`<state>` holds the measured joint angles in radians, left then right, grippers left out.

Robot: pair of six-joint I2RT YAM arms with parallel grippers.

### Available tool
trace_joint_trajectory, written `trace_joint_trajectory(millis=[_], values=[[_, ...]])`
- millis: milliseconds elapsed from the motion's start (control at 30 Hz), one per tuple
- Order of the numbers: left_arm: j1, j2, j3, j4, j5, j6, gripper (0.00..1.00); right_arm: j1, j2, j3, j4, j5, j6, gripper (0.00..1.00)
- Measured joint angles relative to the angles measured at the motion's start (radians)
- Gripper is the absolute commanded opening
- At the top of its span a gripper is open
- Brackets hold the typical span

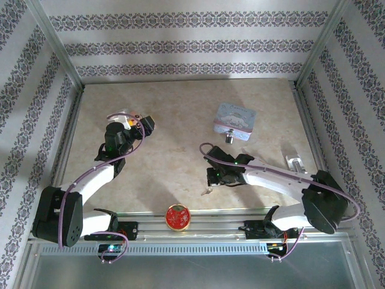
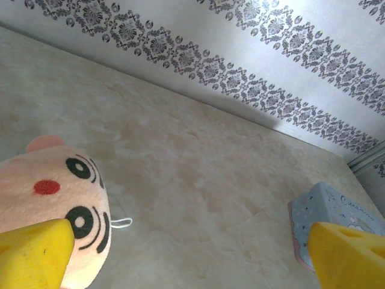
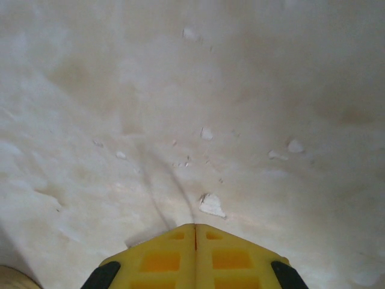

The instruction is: Unlock a padlock with a key

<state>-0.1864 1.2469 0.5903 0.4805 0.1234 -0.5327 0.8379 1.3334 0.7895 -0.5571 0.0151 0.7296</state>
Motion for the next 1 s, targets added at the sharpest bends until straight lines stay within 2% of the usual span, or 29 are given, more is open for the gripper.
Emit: trace_joint_trajectory(millis=[200, 400, 567, 667, 733, 900, 1000], values=[[-0.003, 0.001, 0.047, -0.059, 0.053, -0.031, 0.99, -0.055, -0.084, 0.044, -0.005, 0.010, -0.005, 0.00], [-0.003, 0.030, 0.046, -0.078, 0.132, -0.041, 0.99, -0.090, -0.093, 0.132, -0.030, -0.011, -0.055, 0.00], [-0.003, 0.032, 0.045, -0.081, 0.151, -0.040, 0.99, -0.068, -0.065, 0.125, -0.074, -0.065, -0.086, 0.18], [-0.003, 0.032, 0.042, -0.082, 0.150, -0.040, 0.99, -0.018, -0.019, 0.110, -0.132, -0.066, -0.075, 0.32], [-0.003, 0.032, 0.042, -0.081, 0.149, -0.040, 0.99, 0.016, 0.018, 0.109, -0.169, -0.056, -0.048, 0.45], [-0.003, 0.034, 0.042, -0.081, 0.150, -0.041, 0.99, 0.088, 0.105, 0.111, -0.217, -0.023, 0.074, 0.56], [-0.003, 0.039, 0.042, -0.080, 0.150, -0.041, 0.99, 0.128, 0.160, 0.120, -0.229, 0.002, 0.154, 0.59]])
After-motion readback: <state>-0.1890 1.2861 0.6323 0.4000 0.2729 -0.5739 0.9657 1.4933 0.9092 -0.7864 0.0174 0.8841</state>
